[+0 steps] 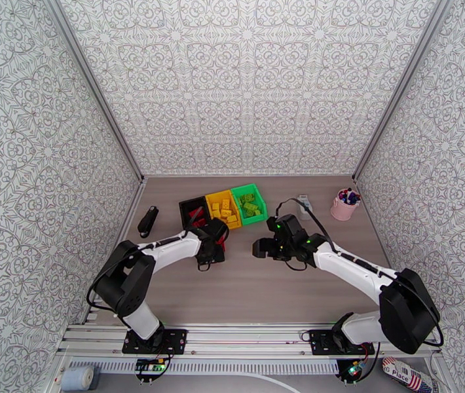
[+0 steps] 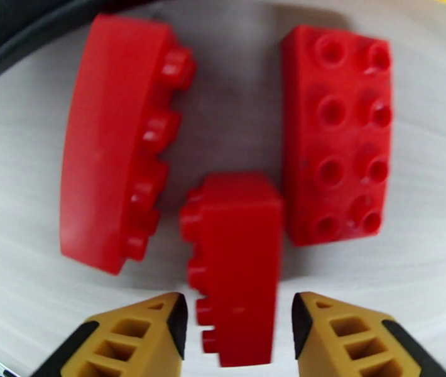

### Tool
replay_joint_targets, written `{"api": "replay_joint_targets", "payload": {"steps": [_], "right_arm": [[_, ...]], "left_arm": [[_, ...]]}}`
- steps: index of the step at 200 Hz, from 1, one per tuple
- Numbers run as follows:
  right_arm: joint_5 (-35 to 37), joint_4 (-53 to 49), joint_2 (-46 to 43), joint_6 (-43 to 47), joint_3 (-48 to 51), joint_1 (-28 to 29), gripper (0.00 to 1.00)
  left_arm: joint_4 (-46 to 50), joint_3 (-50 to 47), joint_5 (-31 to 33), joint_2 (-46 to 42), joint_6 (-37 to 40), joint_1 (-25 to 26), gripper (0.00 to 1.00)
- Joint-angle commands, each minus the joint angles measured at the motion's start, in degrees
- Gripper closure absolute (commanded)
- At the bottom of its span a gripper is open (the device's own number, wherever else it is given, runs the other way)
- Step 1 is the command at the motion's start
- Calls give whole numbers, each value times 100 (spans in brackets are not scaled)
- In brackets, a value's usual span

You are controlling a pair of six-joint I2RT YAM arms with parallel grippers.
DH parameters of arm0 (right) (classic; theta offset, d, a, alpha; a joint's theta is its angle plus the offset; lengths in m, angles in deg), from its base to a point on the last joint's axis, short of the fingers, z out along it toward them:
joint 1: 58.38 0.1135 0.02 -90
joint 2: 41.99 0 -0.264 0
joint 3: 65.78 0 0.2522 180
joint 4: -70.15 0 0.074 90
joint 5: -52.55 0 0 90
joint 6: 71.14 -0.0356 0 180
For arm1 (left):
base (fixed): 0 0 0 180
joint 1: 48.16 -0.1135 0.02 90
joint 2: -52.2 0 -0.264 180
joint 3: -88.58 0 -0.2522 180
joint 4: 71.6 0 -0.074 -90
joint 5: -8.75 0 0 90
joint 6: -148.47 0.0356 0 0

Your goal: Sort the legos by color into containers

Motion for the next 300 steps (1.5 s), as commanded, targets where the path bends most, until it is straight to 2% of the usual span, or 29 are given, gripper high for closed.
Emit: {"api": "replay_joint_targets", "payload": {"steps": [1,81,134,172,200,243,272,300], "right_arm": [[-120,104,26,-73,71,-27,22],[-281,169,66,-113,35,-27,24],[-707,634,151,-207,66,74,24],[-766,676,548,-274,-333,403,25],[-762,708,992,-336,-805,788,25],[-855,735,1797,-433,-1736,1267,25],[-1028,687,2331,-446,-2505,1392,25],[-1019,334,2688,-331,-3254,1389,25]], "left_arm": [[-65,183,94,172,154,-56,53],[57,75,100,-26,162,19,75],[46,-617,-95,-857,-220,280,77],[-2,-1145,-295,-1666,-363,160,78],[82,-1360,-563,-2311,-277,-264,77],[173,-1394,-1192,-2981,157,-1357,75],[219,-1009,-1509,-2858,585,-2010,74],[278,-329,-1628,-2306,1001,-2421,74]]}}
